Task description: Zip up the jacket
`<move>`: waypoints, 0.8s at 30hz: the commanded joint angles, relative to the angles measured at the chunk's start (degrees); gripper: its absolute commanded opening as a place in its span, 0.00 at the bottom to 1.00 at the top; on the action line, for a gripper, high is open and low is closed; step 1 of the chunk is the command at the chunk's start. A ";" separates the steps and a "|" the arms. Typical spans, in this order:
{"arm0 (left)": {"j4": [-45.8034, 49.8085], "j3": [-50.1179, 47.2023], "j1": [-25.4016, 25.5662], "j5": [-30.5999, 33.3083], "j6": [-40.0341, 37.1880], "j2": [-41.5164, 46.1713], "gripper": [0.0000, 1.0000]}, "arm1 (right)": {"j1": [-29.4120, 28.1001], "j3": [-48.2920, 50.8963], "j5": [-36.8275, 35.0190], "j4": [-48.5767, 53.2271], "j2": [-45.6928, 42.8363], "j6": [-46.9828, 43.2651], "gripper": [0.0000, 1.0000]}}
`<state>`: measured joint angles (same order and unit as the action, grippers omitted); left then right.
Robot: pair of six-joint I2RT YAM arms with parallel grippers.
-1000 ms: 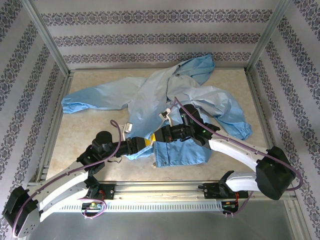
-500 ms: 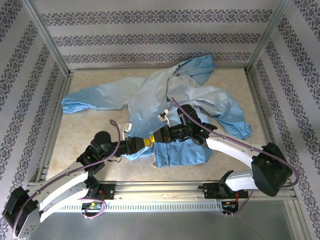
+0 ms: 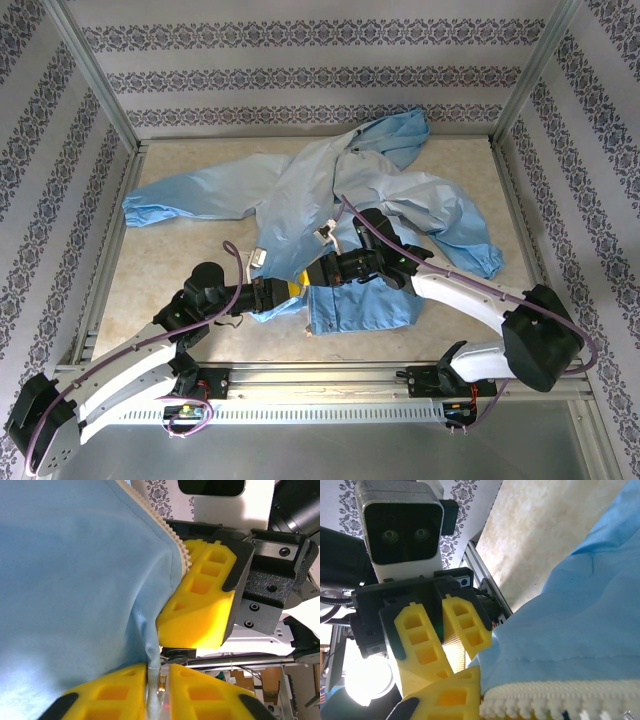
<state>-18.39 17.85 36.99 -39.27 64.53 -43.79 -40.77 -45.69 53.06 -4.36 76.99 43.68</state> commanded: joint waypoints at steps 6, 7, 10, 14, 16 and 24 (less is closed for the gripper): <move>4.83 1.42 -0.74 0.73 -3.37 1.83 0.00 | -0.56 -2.69 -3.42 4.36 -1.57 -2.73 0.24; 6.38 1.25 -0.78 1.79 -3.85 2.64 0.00 | -0.45 -2.50 -5.00 5.96 -2.51 -3.21 0.32; 10.08 0.09 -1.45 5.09 -4.50 4.95 0.00 | 0.34 -1.48 -9.43 12.05 -5.13 -4.73 0.43; 15.91 -1.01 -2.78 9.27 -5.57 6.25 0.00 | 0.12 -1.86 -19.48 26.51 -8.13 -8.96 0.46; 18.08 -1.39 -2.86 11.45 -5.74 6.59 0.00 | -0.59 -0.98 -23.97 30.32 -9.38 -8.94 0.47; 35.79 2.02 -2.89 19.11 -11.25 13.03 0.00 | -9.57 1.27 -37.72 33.56 -6.20 -3.66 0.48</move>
<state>7.16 17.41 34.74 -24.91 57.69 -33.32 -48.23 -44.82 22.68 25.93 68.49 38.26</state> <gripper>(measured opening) 0.013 0.480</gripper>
